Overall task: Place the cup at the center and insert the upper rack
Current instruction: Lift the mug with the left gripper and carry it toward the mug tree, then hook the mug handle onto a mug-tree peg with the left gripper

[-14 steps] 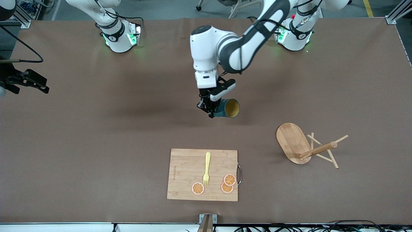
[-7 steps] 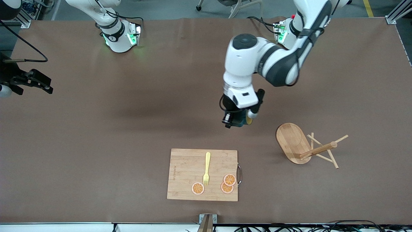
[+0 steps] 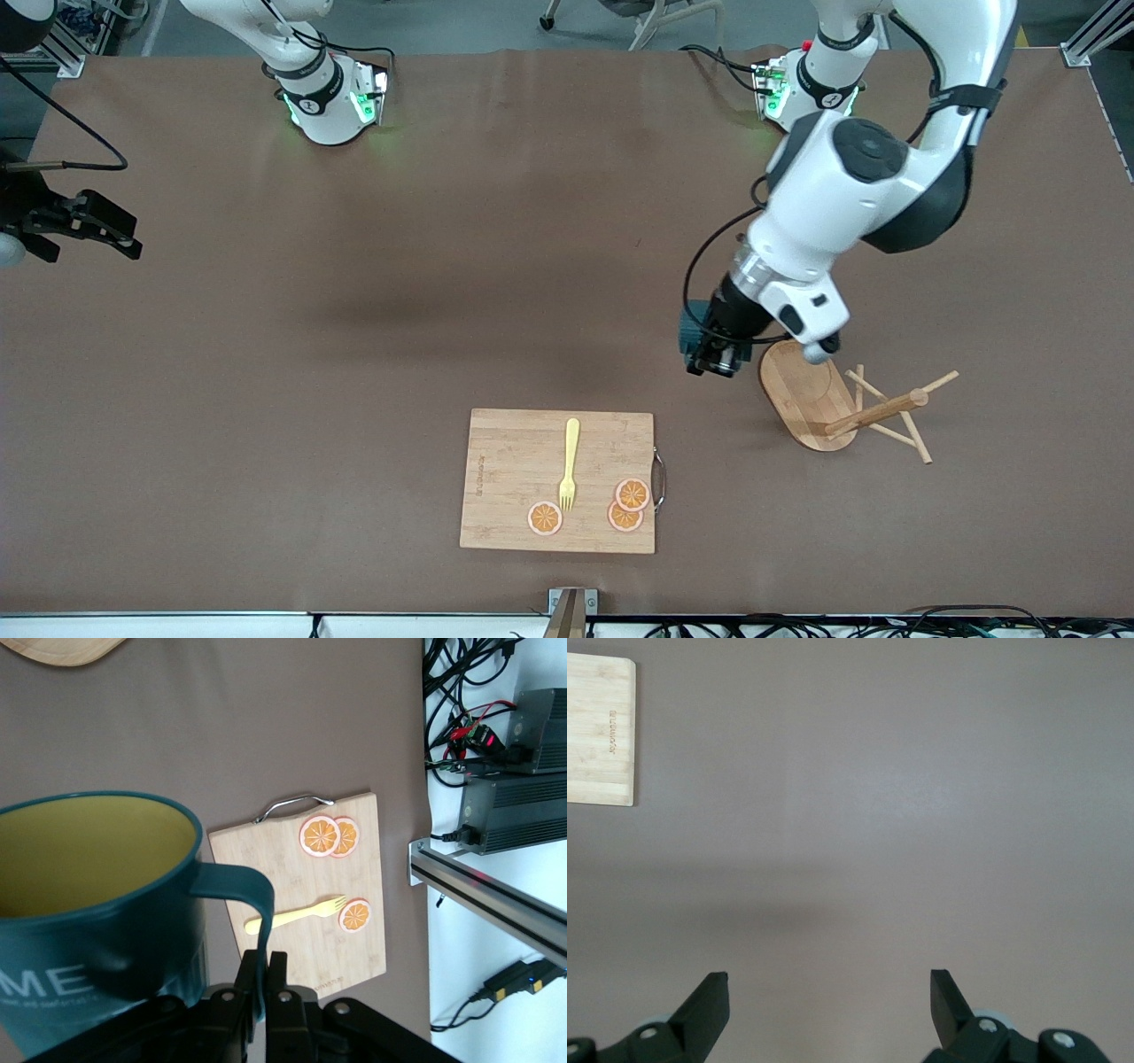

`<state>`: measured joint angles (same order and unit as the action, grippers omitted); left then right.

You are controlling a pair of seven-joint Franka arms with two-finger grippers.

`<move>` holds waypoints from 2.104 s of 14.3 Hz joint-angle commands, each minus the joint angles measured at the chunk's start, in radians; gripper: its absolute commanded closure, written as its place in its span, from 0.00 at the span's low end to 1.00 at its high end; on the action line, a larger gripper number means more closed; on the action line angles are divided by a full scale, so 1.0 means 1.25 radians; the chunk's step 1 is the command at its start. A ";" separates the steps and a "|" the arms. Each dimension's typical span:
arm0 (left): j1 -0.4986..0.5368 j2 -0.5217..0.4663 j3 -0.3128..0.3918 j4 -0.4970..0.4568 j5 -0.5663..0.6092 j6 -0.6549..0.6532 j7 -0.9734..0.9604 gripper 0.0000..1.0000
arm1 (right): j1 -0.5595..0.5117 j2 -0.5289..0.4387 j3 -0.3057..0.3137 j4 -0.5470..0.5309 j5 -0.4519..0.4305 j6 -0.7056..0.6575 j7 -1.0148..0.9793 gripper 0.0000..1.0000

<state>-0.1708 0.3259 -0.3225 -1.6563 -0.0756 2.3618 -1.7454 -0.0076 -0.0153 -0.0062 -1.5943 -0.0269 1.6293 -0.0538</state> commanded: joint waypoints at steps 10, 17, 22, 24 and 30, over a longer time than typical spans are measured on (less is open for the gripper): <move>0.181 -0.031 -0.007 -0.026 -0.287 -0.137 0.396 0.99 | 0.000 0.006 0.001 0.002 0.007 0.015 0.004 0.00; 0.219 -0.003 -0.006 -0.020 -0.374 -0.155 0.568 0.99 | -0.004 0.004 0.001 -0.007 0.007 0.011 0.004 0.00; 0.247 0.020 -0.005 0.000 -0.423 -0.155 0.628 0.99 | 0.002 0.004 0.001 -0.005 -0.004 0.018 0.003 0.00; 0.250 0.029 -0.003 0.012 -0.435 -0.154 0.640 0.99 | 0.000 0.004 0.001 -0.005 -0.004 0.012 0.003 0.00; 0.275 0.045 -0.001 0.013 -0.456 -0.148 0.651 0.99 | 0.000 0.004 0.001 -0.005 -0.004 0.013 0.003 0.00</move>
<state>0.1540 0.3688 -0.3196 -1.6595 -0.6202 2.1822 -0.9595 -0.0068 -0.0052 -0.0065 -1.5947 -0.0274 1.6447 -0.0532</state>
